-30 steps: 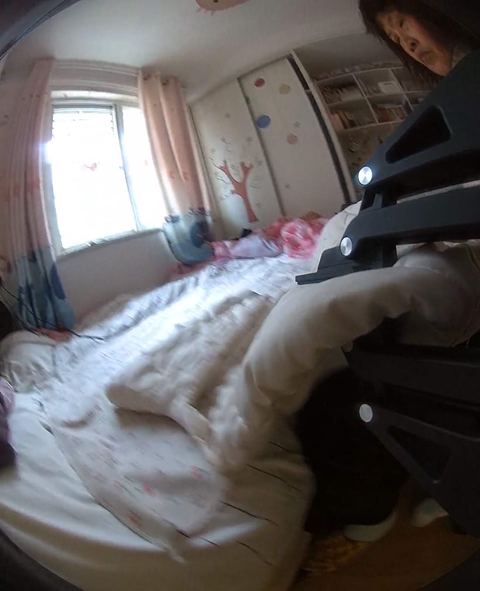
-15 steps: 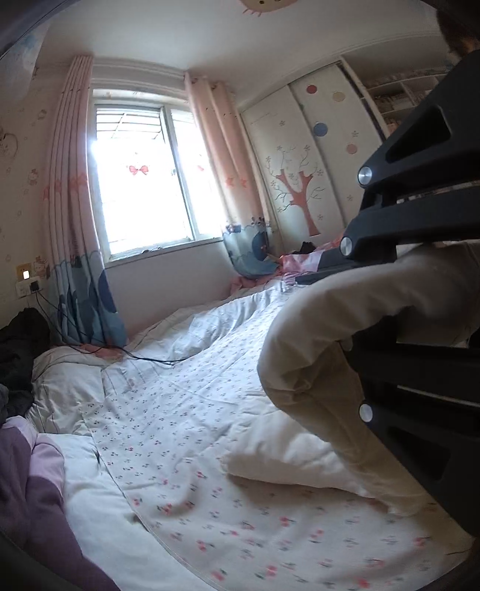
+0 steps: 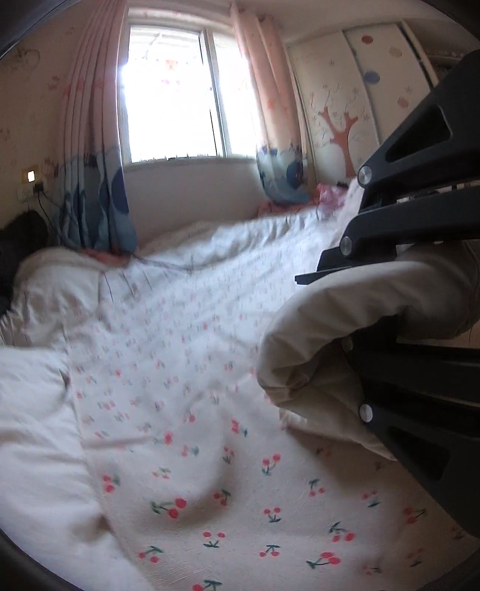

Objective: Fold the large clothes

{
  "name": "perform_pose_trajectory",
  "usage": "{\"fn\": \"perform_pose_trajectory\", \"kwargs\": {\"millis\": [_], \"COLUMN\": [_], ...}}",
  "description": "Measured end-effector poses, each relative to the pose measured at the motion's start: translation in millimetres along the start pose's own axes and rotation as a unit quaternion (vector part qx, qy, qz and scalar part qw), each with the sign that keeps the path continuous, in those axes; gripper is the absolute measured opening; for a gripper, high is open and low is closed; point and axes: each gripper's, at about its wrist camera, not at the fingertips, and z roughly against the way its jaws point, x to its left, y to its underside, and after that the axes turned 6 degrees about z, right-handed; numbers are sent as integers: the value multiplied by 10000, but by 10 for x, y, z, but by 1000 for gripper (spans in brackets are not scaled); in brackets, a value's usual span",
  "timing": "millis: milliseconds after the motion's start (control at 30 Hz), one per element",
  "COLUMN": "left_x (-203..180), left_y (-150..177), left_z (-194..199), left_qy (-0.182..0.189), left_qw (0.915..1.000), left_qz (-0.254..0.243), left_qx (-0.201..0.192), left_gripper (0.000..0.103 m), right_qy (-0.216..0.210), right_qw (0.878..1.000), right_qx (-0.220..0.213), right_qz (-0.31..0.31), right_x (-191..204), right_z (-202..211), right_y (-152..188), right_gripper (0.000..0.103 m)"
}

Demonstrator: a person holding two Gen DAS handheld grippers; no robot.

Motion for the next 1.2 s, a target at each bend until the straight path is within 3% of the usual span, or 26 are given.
{"fn": "perform_pose_trajectory", "kwargs": {"millis": [100,200,267,300,333,367,400,433,467,533,600,633,700,767,833,867,900,967,1033,1067,1133,1200], "left_x": [261,338,265,211,144,63,-27,-122,-243,-552,-945,-1117,-1329,-1433,-1436,-1405,-1346,-1238,-1140,-1079,-1075,-1106], "left_y": [-16,-22,-40,-49,-58,-63,-66,-65,-49,68,382,609,1091,1525,1767,1792,1759,1585,1328,1172,1018,939], "left_z": [-201,-228,-182,-137,-70,28,145,272,383,509,475,352,-4,-433,-840,-1065,-1323,-1653,-1847,-1887,-1891,-1916], "left_qy": [-297,-289,-244,-158,-16,137,308,556,730,662,375,254,-6,-310,-645,-848,-1123,-1524,-1637,-1578,-1535,-1780], "left_qw": [9995,9993,9991,9988,9985,9982,9975,9961,9953,9975,9945,9875,9653,9374,9183,9161,9171,9232,9370,9504,9606,9538], "left_qz": [97,206,273,370,474,563,633,674,609,78,-978,-1502,-2324,-2977,-3310,-3287,-3176,-2993,-2651,-2230,-1845,-2061], "left_qx": [77,122,218,264,264,173,33,-117,-196,-234,51,405,1192,1781,2074,2134,2129,1868,1578,1488,1401,1268], "left_gripper": [14,14,21,36,56,65,80,89,90,92,93,93,93,93,93,93,93,93,91,91,89,89], "right_qy": [-66,-204,-330,-385,-407,-350,-248,-68,126,721,1414,1737,2400,2953,3332,3534,3612,3700,3633,3662,3745,3918], "right_qw": [9999,9995,9987,9985,9987,9992,9995,9990,9972,9834,9494,9246,8675,8253,8001,7899,7912,8097,8372,8455,8481,8400], "right_qx": [68,120,109,48,-28,-107,-211,-300,-263,30,510,815,1443,1795,1948,1948,1947,1851,1663,1574,1573,1627], "right_qz": [-144,-206,-376,-389,-296,-161,4,310,689,1668,2757,3292,4112,4466,4593,4617,4535,4161,3734,3553,3402,3381], "right_x": [-178,-203,-164,-103,-13,108,241,408,598,981,1338,1467,1552,1441,1245,1128,1016,826,760,727,683,693], "right_z": [-113,-118,-74,-26,26,96,167,231,263,189,-65,-246,-693,-1071,-1372,-1513,-1619,-1702,-1710,-1691,-1695,-1784], "right_y": [-30,-47,-75,-89,-101,-101,-93,-61,-5,172,421,570,852,1017,1080,1070,1019,864,649,554,430,338], "right_gripper": [17,27,52,57,69,81,86,90,91,92,93,93,93,93,93,93,95,96,96,96,96,96]}}
